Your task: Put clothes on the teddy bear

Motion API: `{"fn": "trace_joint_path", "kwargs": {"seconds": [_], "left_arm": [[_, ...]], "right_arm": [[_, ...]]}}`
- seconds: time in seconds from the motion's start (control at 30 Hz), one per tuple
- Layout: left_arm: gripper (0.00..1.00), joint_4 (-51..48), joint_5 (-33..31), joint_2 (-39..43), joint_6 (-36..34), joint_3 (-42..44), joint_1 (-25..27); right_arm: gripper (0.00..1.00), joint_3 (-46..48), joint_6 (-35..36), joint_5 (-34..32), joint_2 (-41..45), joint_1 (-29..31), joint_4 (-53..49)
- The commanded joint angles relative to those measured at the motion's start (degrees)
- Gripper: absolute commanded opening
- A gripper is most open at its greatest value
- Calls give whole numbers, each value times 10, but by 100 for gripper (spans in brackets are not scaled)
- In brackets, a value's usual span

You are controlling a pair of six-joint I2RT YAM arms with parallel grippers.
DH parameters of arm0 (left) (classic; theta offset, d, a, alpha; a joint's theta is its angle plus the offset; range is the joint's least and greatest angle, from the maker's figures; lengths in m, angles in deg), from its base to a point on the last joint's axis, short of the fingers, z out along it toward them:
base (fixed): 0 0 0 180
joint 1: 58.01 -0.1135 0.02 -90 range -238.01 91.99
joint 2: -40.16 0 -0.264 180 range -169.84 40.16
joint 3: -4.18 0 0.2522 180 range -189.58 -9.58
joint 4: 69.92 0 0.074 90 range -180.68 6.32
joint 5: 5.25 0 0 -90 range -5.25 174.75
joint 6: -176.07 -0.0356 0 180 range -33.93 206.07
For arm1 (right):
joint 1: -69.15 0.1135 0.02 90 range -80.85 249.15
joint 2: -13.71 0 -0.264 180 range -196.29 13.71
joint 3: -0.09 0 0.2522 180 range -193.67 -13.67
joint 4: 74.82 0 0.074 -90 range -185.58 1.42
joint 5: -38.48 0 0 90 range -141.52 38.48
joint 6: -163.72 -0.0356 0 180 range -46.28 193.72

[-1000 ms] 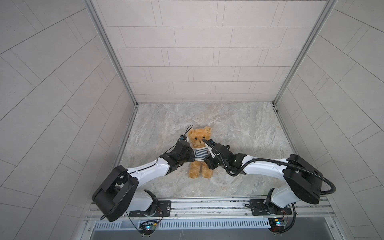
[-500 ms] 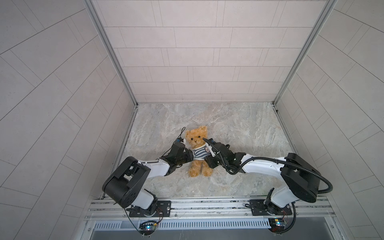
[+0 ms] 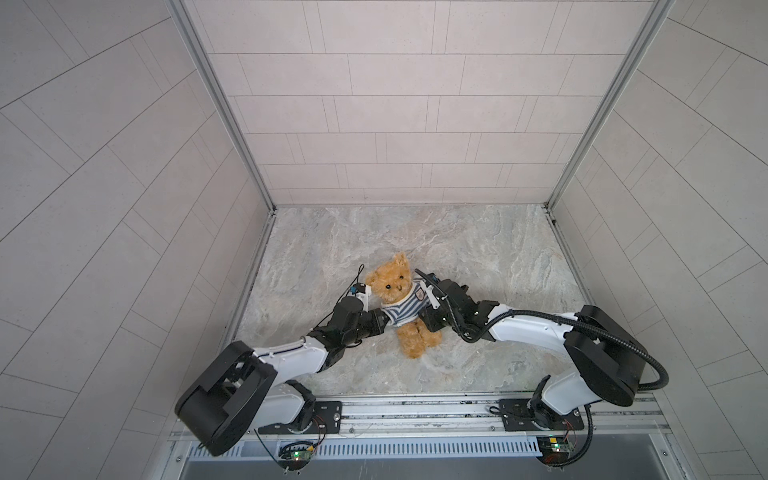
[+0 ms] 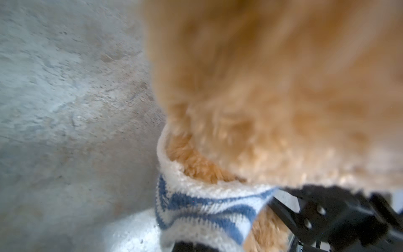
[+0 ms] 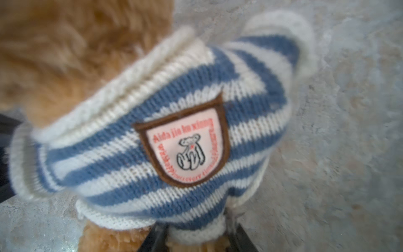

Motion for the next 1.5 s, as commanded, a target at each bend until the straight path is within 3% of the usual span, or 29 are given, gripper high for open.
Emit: {"fn": "trace_joint_path", "kwargs": {"seconds": [0.0,0.2,0.37,0.53,0.8,0.87,1.07,1.2,1.27,1.47], "left_arm": [[0,-53,-23,46,2,17,13],[0,-48,-39,67,45,31,23],[0,-23,-39,79,75,37,31],[0,-42,-49,105,70,27,61],[0,11,-16,127,100,55,77],[0,23,-2,131,112,63,80],[0,13,36,168,131,88,83],[0,-13,49,209,131,97,83],[0,-25,50,228,129,98,82],[0,-43,47,271,139,107,81]], "right_arm": [[41,6,15,-19,25,-9,-57],[54,-18,17,-64,121,48,-142],[61,-8,-17,-66,161,124,-129],[66,-2,-58,-45,117,158,-69],[66,-13,-72,-58,19,132,-27],[61,-15,-66,-63,-6,125,-26],[21,-3,-64,-47,-35,87,-10],[5,2,-50,-47,-34,64,-15],[0,6,-46,-43,-34,56,-16],[0,15,-30,-54,-18,49,-27]]}}
